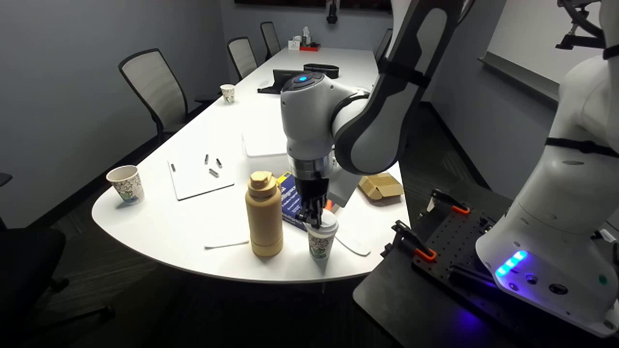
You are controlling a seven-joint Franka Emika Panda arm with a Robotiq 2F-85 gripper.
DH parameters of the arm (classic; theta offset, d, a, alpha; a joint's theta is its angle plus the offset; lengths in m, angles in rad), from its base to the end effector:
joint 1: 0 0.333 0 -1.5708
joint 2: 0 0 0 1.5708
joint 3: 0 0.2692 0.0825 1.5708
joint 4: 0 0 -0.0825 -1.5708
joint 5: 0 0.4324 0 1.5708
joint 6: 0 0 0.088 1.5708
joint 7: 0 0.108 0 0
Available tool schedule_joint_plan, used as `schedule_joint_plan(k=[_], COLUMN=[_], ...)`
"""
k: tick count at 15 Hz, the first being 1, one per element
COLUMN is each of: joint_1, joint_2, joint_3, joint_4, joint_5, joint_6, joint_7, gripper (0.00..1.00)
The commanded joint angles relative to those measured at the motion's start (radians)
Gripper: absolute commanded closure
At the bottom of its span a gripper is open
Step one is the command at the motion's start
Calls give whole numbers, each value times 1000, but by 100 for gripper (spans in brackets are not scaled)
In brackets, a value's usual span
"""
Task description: Put the white lid on the paper cup
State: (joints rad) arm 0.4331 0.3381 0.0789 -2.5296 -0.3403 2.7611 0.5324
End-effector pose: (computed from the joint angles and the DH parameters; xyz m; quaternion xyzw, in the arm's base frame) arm 0.3720 0.2313 0.0491 0.9867 0.1487 -0.0226 0.0609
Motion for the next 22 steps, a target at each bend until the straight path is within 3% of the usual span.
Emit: schedule_joint_plan(k=[1,9,22], joint_1=[29,63,64], joint_2=[34,52,49], joint_3=[-30,-76,-77], joint_4=[31,47,44], joint_5=[-12,-18,-6], joint_6=[8,4,-12], joint_7=[-10,-2,-10], gripper=[99,99,99])
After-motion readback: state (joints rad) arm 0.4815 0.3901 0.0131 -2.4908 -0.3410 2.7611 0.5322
